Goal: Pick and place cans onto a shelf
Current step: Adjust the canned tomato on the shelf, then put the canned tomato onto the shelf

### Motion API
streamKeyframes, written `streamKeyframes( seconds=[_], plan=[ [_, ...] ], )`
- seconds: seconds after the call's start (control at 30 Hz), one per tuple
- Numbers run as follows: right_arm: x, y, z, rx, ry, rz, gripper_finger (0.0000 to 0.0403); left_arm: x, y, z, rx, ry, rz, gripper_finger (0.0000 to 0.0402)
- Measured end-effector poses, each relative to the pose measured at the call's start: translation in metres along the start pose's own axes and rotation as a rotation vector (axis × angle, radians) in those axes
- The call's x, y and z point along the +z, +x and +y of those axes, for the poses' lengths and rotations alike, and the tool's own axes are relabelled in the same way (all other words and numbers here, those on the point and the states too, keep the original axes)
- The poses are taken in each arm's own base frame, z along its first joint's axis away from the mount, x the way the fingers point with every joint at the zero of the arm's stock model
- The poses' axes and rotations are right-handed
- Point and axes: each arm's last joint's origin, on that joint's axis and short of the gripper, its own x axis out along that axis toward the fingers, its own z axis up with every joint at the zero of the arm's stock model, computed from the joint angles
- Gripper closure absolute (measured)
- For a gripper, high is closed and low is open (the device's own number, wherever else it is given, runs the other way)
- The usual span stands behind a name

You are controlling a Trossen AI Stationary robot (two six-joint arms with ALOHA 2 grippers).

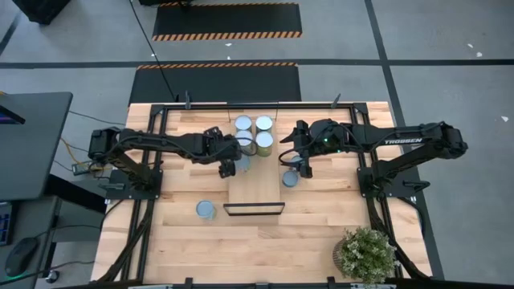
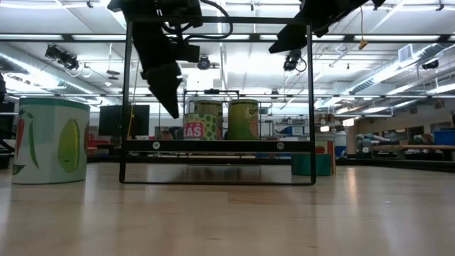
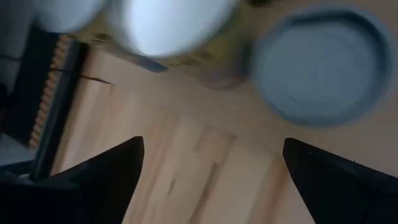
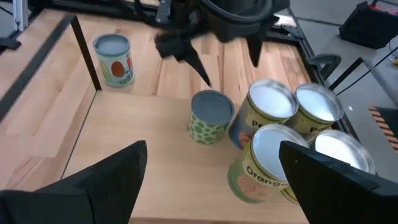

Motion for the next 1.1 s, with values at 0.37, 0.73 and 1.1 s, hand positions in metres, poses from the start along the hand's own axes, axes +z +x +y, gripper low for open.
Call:
streamKeyframes(
  seconds=[0.37,0.73,1.1],
  plan=[
    [-0.006,0.015,0.001,0.009,0.002,0.052,0.003,0.006,-0.006,-0.015,-0.138,0.087,-0.075,0.0012],
    [-0.007,0.02,0.001,0.011,-0.01,0.062,0.003,0.006,-0.002,-0.003,0.063,0.056,-0.075,0.0012],
    [-0.022,0.018,0.0,0.014,0.065,0.206,0.003,-0.002,-0.008,-0.016,-0.026,0.105,-0.028,0.0012]
  ],
)
